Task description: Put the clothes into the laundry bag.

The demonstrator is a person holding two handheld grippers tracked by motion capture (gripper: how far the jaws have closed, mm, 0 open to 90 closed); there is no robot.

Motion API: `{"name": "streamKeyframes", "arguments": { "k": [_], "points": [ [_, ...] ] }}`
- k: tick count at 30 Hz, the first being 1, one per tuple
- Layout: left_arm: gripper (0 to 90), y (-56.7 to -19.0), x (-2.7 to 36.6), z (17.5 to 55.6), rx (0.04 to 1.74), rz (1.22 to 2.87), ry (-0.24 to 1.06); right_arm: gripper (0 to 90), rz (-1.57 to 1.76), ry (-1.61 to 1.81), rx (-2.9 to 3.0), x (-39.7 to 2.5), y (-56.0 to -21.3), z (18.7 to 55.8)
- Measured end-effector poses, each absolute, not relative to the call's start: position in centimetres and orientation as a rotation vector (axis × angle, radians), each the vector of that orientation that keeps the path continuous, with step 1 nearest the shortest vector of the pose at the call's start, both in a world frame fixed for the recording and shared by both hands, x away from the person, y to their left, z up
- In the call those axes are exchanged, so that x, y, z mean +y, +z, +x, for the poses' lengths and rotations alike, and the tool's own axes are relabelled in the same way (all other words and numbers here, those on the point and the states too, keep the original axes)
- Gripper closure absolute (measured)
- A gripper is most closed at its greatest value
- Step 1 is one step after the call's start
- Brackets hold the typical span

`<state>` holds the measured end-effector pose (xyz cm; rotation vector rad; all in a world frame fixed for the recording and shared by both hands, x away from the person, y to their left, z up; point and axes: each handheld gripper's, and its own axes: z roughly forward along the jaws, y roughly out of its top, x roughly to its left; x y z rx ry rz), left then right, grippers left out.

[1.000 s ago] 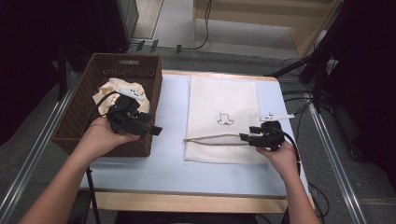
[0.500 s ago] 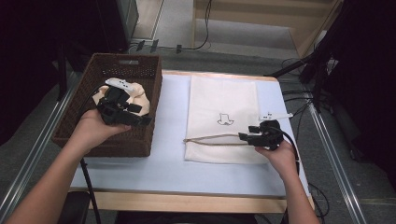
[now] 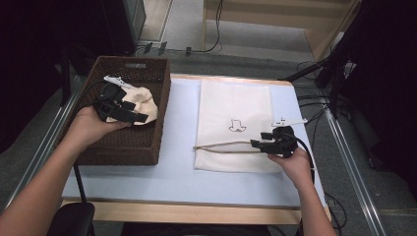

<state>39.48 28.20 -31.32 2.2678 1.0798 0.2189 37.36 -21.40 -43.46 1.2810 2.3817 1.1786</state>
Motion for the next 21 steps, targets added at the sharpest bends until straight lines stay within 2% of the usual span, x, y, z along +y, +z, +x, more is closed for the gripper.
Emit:
{"name": "streamKeyframes", "arguments": {
  "k": [8,10,12,13,14,15,21],
  "points": [
    [23.8,-32.4,30.7,41.6,1.161,2.198,0.225,42.3,1.283,1.176,2.381,-21.3,-43.5,37.4],
    [14.2,-32.9,31.7,42.6,1.22,2.184,0.252,42.3,1.283,1.174,2.382,-21.4,-43.5,37.4],
    [12.6,-33.0,32.1,43.0,1.239,2.177,0.256,42.3,1.283,1.173,2.382,-21.4,-43.5,37.4],
    [5.5,-33.2,32.4,43.3,1.266,2.168,0.261,42.3,1.284,1.174,2.383,-21.4,-43.5,37.4],
    [5.5,-33.3,32.6,43.5,1.276,2.163,0.251,42.3,1.284,1.174,2.383,-21.4,-43.5,37.4],
    [1.8,-33.5,32.9,43.8,1.293,2.155,0.248,42.3,1.284,1.174,2.384,-21.4,-43.5,37.4],
    [0.0,-34.4,34.2,45.0,1.347,2.145,0.266,42.3,1.283,1.173,2.385,-21.3,-43.5,37.4]
  ]
}}
